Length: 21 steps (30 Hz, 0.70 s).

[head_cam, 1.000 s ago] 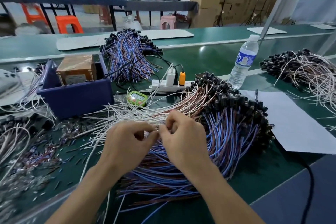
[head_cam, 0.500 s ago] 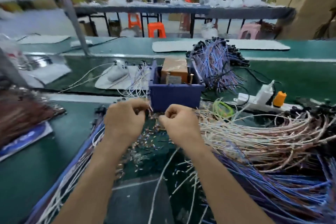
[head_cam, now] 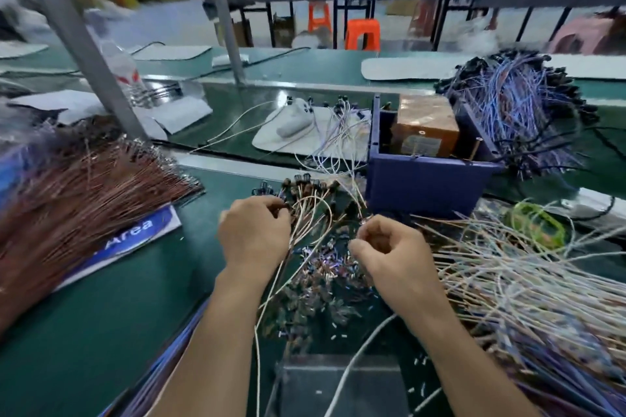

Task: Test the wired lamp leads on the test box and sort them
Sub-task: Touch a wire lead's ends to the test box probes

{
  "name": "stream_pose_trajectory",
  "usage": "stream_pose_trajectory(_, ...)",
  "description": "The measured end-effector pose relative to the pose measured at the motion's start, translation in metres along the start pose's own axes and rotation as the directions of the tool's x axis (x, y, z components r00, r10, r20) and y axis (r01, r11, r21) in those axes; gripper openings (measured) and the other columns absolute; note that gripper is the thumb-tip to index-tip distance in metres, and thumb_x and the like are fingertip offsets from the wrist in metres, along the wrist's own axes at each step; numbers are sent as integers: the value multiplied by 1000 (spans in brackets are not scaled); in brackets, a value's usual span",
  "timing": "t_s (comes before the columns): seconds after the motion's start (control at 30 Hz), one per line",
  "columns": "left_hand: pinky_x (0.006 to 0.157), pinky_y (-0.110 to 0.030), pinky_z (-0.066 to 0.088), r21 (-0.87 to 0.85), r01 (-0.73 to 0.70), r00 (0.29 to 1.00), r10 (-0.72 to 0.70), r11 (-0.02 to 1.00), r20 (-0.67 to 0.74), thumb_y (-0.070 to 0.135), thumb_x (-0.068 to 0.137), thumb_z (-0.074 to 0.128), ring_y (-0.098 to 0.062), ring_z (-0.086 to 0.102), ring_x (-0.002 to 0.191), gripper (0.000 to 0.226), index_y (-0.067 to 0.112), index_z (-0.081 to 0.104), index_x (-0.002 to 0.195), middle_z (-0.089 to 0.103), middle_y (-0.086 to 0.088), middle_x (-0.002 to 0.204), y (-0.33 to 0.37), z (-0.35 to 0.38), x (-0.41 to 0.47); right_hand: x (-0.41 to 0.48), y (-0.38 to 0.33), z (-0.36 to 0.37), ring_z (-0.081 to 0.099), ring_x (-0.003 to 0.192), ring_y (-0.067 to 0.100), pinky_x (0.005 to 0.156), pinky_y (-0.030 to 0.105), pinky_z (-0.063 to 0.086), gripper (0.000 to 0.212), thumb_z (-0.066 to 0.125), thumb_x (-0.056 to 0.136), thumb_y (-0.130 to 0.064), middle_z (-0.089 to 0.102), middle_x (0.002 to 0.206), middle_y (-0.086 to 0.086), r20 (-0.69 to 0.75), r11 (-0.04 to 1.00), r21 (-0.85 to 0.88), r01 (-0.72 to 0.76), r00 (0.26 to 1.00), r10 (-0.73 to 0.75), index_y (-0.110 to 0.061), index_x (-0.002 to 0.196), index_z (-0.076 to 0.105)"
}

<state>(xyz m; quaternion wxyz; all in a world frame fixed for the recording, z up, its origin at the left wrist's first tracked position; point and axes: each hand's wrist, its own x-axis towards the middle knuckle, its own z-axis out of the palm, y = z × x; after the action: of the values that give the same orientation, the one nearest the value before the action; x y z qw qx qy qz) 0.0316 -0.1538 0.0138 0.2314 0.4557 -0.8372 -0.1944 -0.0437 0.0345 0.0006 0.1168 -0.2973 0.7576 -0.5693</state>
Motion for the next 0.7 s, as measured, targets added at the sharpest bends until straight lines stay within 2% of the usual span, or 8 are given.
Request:
stream_pose_trajectory(0.1, 90, -41, 57, -7, 22, 1000, -22, 1000, -17, 24, 93, 67, -28, 66, 97, 24, 38, 79, 107, 78, -1, 105, -3, -1, 0, -1, 1, 1, 50, 51, 10, 52, 33, 45, 9, 68, 82, -28, 61, 58, 0, 18, 1000, -6, -26, 1000, 26, -21, 78, 66)
stream_pose_trajectory(0.27, 90, -39, 57, 19, -41, 999, 41, 999, -19, 24, 88, 74, -28, 67, 95, 20, 33, 81, 104, 78, -2, 102, -5, -1, -2, -1, 2, 2, 51, 50, 9, 51, 35, 47, 8, 67, 79, -31, 63, 60, 3, 8, 998, -60, -14, 1000, 15, -22, 79, 66)
stream_pose_trajectory(0.37, 85, -35, 52, -1, -79, 993, 79, 997, -90, 34, 91, 72, -21, 62, 80, 9, 34, 81, 94, 77, 1, 91, 0, -2, -6, -1, 1, 2, 50, 50, 10, 52, 37, 47, 8, 68, 80, -29, 62, 59, 4, 8, 998, -52, -24, 1000, 24, -22, 80, 67)
stream_pose_trajectory(0.47, 80, -33, 38, 149, -82, 996, 88, 986, -33, 53, 92, 65, -14, 47, 66, 19, 37, 76, 88, 74, 9, 81, 7, -3, -12, -1, -1, 0, 51, 52, 13, 55, 44, 51, 11, 68, 78, -32, 62, 60, 6, 10, 999, -27, -44, 999, 44, -21, 79, 67)
stream_pose_trajectory(0.57, 82, -34, 43, 186, -67, 997, 60, 980, 46, 61, 88, 66, -19, 62, 81, 25, 40, 74, 97, 75, 10, 90, 9, -6, -12, -1, -2, -1, 52, 53, 16, 57, 49, 53, 15, 67, 76, -35, 62, 61, 8, 7, 997, 11, -72, 997, 72, -20, 78, 66)
stream_pose_trajectory(0.63, 82, -32, 49, 194, -66, 996, 52, 979, 76, 57, 83, 69, -19, 68, 90, 25, 43, 75, 103, 76, 10, 94, 9, -11, -13, -1, -2, -2, 52, 52, 16, 58, 49, 53, 14, 67, 75, -35, 63, 61, 8, 3, 997, 16, -82, 997, 82, -21, 77, 66)
stream_pose_trajectory(0.7, 79, -30, 52, 204, -72, 995, 56, 976, 83, 50, 79, 73, -20, 70, 91, 27, 46, 75, 106, 77, 9, 95, 10, -16, -15, -1, -3, -2, 53, 53, 17, 57, 49, 53, 14, 67, 75, -35, 64, 62, 9, 8, 996, 24, -88, 996, 88, -21, 77, 66)
